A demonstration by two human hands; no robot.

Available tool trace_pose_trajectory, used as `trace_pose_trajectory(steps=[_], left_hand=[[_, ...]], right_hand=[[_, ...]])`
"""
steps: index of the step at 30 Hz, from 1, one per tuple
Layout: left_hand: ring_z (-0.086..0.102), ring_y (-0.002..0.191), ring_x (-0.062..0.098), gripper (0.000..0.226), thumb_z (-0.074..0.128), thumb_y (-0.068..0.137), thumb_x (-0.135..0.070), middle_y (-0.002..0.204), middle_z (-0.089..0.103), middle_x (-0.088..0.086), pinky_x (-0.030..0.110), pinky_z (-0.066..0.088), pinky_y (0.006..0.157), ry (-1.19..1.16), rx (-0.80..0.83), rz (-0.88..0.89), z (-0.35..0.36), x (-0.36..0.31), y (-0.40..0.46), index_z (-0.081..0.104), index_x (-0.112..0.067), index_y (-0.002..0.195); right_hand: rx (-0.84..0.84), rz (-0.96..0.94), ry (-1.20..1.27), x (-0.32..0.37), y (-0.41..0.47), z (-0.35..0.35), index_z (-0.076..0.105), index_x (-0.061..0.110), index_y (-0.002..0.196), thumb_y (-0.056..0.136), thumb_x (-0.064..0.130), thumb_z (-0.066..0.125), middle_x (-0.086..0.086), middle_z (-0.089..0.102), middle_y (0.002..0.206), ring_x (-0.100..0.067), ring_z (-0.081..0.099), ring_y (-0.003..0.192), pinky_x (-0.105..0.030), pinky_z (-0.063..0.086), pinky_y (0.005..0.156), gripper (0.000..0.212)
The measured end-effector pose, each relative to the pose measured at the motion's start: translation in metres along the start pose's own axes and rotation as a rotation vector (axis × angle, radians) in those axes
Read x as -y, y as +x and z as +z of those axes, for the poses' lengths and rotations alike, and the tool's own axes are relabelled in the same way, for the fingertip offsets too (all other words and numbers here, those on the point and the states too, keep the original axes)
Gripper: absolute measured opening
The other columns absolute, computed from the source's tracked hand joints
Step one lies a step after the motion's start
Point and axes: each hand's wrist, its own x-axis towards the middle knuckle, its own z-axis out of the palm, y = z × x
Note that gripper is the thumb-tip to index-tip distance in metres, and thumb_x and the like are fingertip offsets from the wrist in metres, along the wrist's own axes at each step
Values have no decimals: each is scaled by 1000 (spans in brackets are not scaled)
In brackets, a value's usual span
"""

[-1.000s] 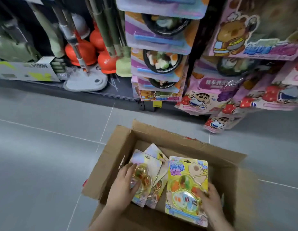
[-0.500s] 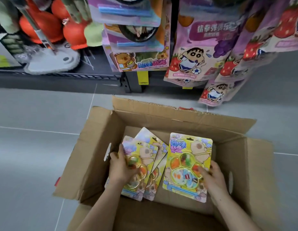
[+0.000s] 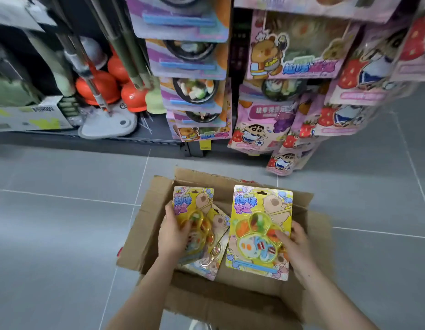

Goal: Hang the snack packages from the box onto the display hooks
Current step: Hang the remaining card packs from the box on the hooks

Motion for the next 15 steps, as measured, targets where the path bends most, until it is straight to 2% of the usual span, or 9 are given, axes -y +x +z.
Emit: trace_pose_trajectory(steps=[2,3,5,6,8,11,15], left_hand=[[63,96,22,51,70,80,-24,106,63,-3,38,52,80,25,-19,3,-34,-28,-12,36,-23,118],[61,94,19,60,69,80,-23,106,61,-7,36,50,80,27,-21,7,-54,-45,-20,32,-23,128],[54,89,12,87,67,82,-22,106,54,-14,31,45,78,28,-16,18,-98,-86,-37,9,-30,147],[52,88,12,94,66,83,-22,107,53,-14,31,45,78,24,-5,28,-121,-108,-46,-1,-36,147],[54,89,11,100,65,84,-19,110,54,-15,31,46,82,-11,2,71,-165,-150,-63,-10,-46,144],[60,88,8,98,66,83,-18,104,61,-17,27,48,79,-27,-22,127,-225,-212,-84,-6,-51,142],[64,82,-2,93,68,82,-17,101,66,-14,31,54,80,-132,-90,166,-290,-280,-110,6,-52,142]], right_hand=[[8,-10,-32,30,-24,-4,54,29,99,84,9,62,-9,67,106,-28,68,87,-53,56,74,26],[20,-17,-38,49,-37,-6,55,30,98,85,9,62,-9,68,106,-27,68,87,-52,57,73,26],[57,-42,-47,95,-68,-11,55,25,105,85,10,62,-9,68,105,-24,70,83,-47,58,67,25],[70,-60,-49,121,-85,-13,54,20,110,86,10,61,-8,68,105,-22,70,81,-45,59,64,28],[99,-107,-43,173,-117,-14,51,17,117,86,9,60,-3,68,102,-17,69,78,-41,59,60,32],[151,-179,-15,250,-163,-13,49,25,118,88,8,57,10,66,96,-6,68,71,-29,57,51,35],[198,-266,-9,331,-215,-14,45,22,130,87,5,58,1,65,110,-13,66,88,-23,57,56,48]])
